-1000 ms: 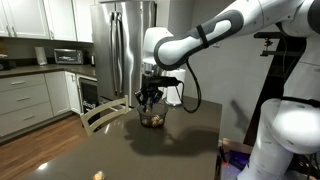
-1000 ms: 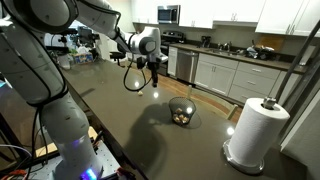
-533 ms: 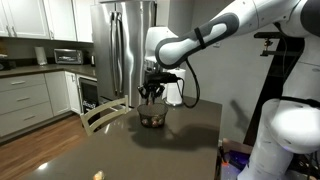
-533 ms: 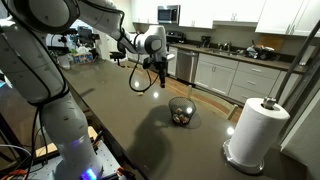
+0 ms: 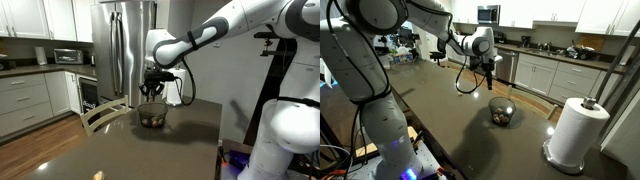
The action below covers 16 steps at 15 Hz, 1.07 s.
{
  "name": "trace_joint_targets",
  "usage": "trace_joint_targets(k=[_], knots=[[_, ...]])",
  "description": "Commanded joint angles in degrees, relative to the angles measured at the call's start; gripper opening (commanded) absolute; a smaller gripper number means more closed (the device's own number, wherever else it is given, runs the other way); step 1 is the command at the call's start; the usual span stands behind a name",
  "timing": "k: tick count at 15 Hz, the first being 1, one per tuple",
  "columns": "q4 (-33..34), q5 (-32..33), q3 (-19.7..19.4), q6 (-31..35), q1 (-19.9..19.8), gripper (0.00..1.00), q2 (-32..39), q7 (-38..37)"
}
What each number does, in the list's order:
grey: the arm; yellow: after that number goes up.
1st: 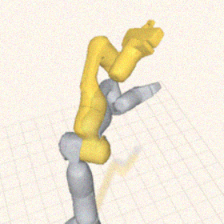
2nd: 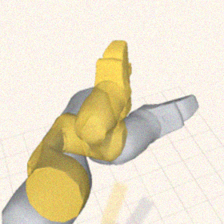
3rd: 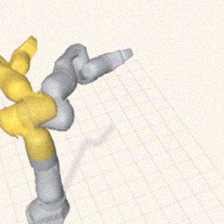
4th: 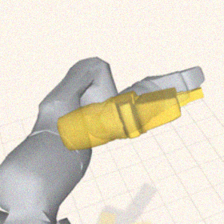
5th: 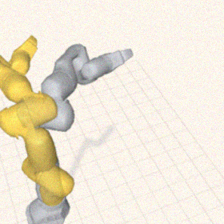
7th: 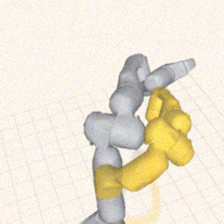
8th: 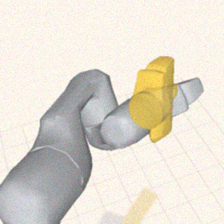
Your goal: Move a packet from the counter to the basket
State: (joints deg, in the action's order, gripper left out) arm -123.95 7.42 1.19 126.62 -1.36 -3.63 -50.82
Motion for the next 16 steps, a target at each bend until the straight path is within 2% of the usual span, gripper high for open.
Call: trace_joint_targets(k=[1, 13, 14, 15, 16], knots=[[3.7, 0.3, -1.3, 0.4, -0.8, 0.12, 3.8, -1.6], [9.3, -0.8, -6.1, 0.1, -0.8, 0.12, 9.8, -2.9], [9.5, -1.0, -6.3, 0.0, -0.8, 0.15, 10.0, -2.9], [9.7, -1.0, -6.5, 0.0, -0.8, 0.55, 10.2, -3.0], [9.9, -1.0, -6.6, -0.1, -0.7, 0.54, 10.4, -3.0]])
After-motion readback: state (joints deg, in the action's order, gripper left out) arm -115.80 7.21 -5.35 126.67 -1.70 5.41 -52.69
